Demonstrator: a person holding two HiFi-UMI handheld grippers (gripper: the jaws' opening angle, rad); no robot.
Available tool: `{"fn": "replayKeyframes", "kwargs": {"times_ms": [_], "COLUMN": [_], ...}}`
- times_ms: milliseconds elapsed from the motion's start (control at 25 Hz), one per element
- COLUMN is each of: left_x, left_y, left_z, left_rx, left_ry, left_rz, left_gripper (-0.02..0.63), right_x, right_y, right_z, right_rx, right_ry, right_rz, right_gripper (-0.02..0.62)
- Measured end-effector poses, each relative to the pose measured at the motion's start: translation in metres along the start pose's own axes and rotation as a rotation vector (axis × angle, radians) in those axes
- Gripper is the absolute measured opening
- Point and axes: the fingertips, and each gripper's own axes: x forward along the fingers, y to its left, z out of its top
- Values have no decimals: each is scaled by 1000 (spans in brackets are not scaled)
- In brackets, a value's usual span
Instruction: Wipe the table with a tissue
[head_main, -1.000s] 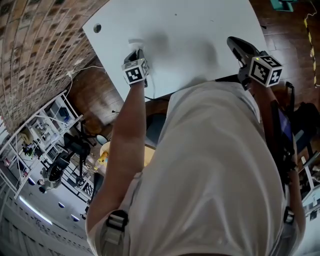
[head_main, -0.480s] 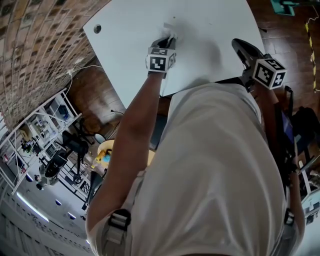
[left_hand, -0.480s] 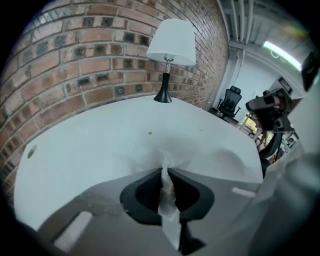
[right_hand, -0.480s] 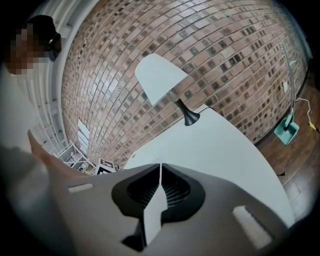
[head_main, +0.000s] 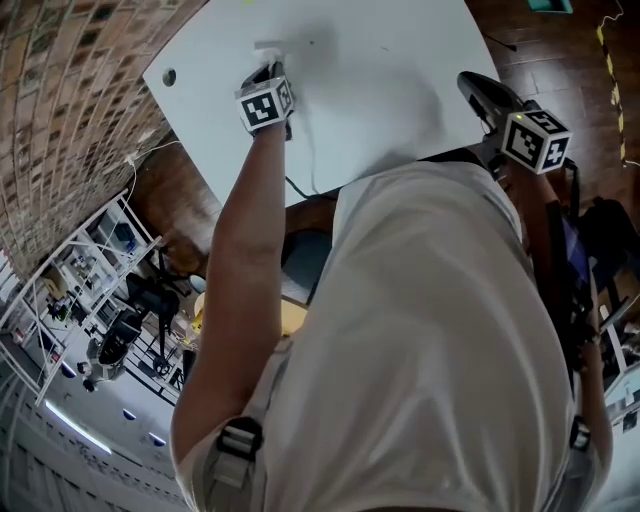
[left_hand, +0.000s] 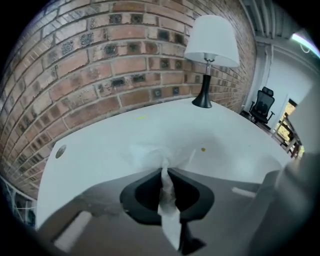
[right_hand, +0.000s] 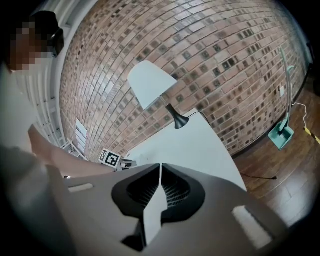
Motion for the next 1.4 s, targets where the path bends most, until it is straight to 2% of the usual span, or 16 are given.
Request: {"fn": "replayKeyframes", "kwargs": {"times_ms": [280, 560, 720, 800, 920, 1040, 1240, 1320, 1400], "left_x": [21, 30, 34, 34, 25, 8, -12, -13, -13], "left_y": [-34, -93, -123, -116, -106, -137, -160, -147, -113], "left_z": [37, 43, 28, 20, 16, 4, -14, -16, -13], "left_rx": [50, 199, 250, 260, 310, 371, 389, 344, 242], "left_ry": [8, 12, 23, 41, 34, -16, -24, -25, -38], "left_rz": [49, -20, -146, -203, -215, -221, -314, -282, -186], "left_gripper": [23, 17, 17, 20, 21, 21, 21, 23, 23], "right_x": [-29, -36, -38, -23, -1, -11, -7, -10, -11], "right_y": [-26, -40, -37, -30, -18, -16, -9, -12, -13], "right_z": [10, 17, 16, 15, 12, 9, 12, 11, 10], "right_rx": [36, 52, 49, 48, 42, 35, 23, 26, 29], "right_ry": [-36, -64, -56, -57, -54, -43, -26, -20, -16], "right_rz": [-19, -16, -27, -21, 13, 25, 59, 63, 57], "right_gripper": [18, 18, 18, 18, 17, 18, 17, 18, 17]}}
